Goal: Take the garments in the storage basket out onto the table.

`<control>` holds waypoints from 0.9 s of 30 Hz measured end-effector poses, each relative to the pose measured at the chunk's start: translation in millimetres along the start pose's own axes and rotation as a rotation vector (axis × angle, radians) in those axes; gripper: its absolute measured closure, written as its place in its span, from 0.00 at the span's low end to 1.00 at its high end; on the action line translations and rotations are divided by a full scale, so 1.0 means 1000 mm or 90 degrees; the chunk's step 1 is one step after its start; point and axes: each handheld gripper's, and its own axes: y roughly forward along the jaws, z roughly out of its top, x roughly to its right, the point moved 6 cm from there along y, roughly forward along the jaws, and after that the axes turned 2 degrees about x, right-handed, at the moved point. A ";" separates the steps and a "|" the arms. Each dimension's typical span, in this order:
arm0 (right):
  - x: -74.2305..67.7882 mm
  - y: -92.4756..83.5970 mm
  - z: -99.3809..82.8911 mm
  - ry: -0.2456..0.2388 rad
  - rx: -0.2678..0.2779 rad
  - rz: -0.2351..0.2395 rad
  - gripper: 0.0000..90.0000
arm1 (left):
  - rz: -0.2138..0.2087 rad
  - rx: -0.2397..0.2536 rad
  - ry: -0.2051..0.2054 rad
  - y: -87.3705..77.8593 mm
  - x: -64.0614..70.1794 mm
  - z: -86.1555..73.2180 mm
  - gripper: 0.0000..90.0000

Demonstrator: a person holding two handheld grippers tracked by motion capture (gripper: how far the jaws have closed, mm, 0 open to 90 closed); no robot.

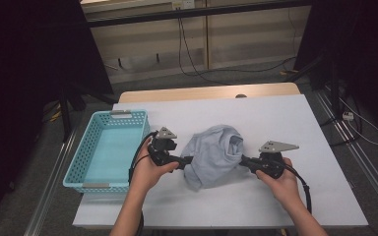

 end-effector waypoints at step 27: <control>-0.018 -0.008 -0.008 -0.043 -0.032 -0.006 0.62 | -0.003 0.001 0.008 0.000 0.003 0.000 0.23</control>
